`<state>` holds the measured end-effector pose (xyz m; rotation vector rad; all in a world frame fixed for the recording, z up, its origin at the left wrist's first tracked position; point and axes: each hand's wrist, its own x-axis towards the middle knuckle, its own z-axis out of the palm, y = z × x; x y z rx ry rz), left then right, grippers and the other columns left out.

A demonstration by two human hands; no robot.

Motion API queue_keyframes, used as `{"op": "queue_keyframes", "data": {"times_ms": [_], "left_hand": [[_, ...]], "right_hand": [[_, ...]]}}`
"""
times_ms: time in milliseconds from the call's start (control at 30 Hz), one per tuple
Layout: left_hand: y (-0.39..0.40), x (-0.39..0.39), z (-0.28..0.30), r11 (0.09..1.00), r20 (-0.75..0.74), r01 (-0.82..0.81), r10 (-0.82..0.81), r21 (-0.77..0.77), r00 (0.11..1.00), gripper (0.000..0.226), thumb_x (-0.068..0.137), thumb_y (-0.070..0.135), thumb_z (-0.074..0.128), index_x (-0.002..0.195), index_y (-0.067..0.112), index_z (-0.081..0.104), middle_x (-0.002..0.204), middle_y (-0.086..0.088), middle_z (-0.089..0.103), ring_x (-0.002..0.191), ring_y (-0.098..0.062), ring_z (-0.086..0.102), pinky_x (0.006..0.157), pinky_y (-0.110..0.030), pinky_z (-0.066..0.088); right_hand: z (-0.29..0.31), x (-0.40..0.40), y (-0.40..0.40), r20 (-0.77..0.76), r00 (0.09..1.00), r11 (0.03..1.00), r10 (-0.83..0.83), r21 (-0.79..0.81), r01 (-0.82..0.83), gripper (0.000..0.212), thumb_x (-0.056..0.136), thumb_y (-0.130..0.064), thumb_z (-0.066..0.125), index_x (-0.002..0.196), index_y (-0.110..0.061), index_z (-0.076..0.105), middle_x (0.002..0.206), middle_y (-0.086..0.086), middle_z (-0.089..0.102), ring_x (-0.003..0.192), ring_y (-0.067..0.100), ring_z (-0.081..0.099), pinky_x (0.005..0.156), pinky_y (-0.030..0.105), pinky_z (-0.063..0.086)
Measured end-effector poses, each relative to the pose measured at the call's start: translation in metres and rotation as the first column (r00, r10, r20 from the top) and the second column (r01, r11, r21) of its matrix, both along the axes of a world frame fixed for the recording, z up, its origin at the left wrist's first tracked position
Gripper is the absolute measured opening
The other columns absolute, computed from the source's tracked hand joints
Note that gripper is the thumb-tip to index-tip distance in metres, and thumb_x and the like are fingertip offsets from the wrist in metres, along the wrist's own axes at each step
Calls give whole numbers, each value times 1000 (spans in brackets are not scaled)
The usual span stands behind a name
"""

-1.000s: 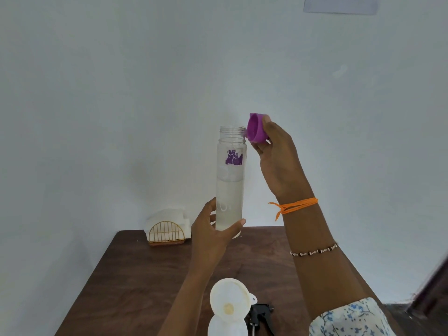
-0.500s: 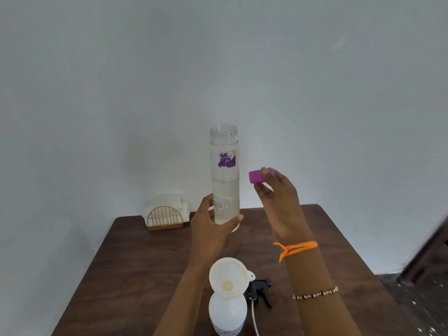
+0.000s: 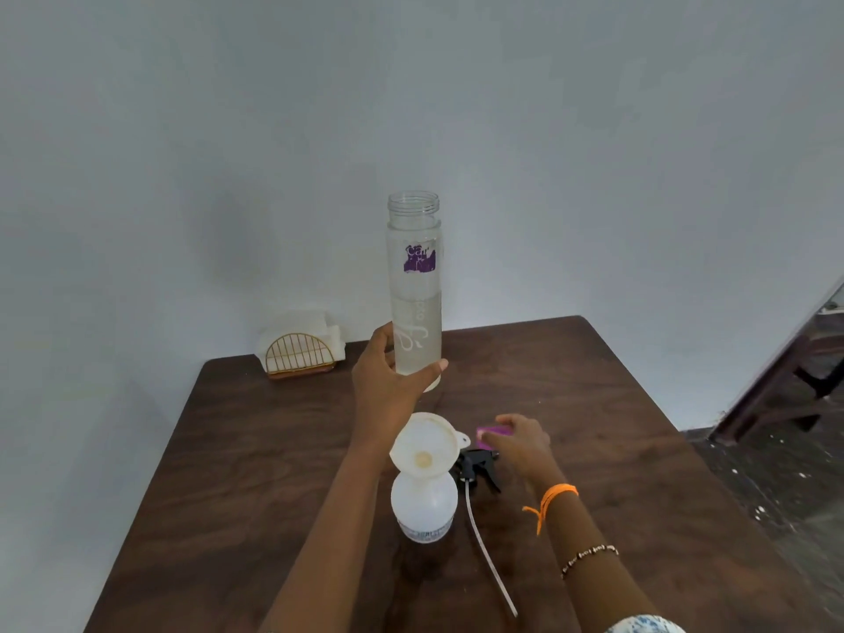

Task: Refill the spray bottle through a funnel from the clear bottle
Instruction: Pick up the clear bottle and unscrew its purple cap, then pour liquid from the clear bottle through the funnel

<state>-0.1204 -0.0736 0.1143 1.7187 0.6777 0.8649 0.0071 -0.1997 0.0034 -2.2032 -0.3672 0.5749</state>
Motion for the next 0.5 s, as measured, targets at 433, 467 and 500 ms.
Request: {"op": "queue_keyframes", "data": {"times_ms": [433,467,500], "left_hand": [[-2,-5,-7,1000,-10,-6,6,-24,1000,63,65,25,84,119,19,53,113,5,63,102,-11,60,74,-15,50],[-2,-5,-7,1000,-11,-10,10,-23,1000,62,65,26,84,119,19,53,113,4,63,102,-11,60,75,-17,51],[-2,-5,-8,1000,-9,-13,13,-23,1000,62,65,27,83,118,19,53,113,4,63,103,-12,60,76,-19,51]], "right_hand": [[-59,-29,-33,62,992,943,113,-322,-87,52,75,-22,75,118,-6,50,127,13,41,114,27,49,92,30,42],[-61,-30,-34,63,992,944,113,-318,-87,53,74,-22,76,117,-6,50,127,13,42,113,27,49,92,30,43],[-62,-30,-35,62,992,945,113,-315,-88,53,73,-22,77,116,-6,50,127,13,42,113,26,49,91,29,43]]}}
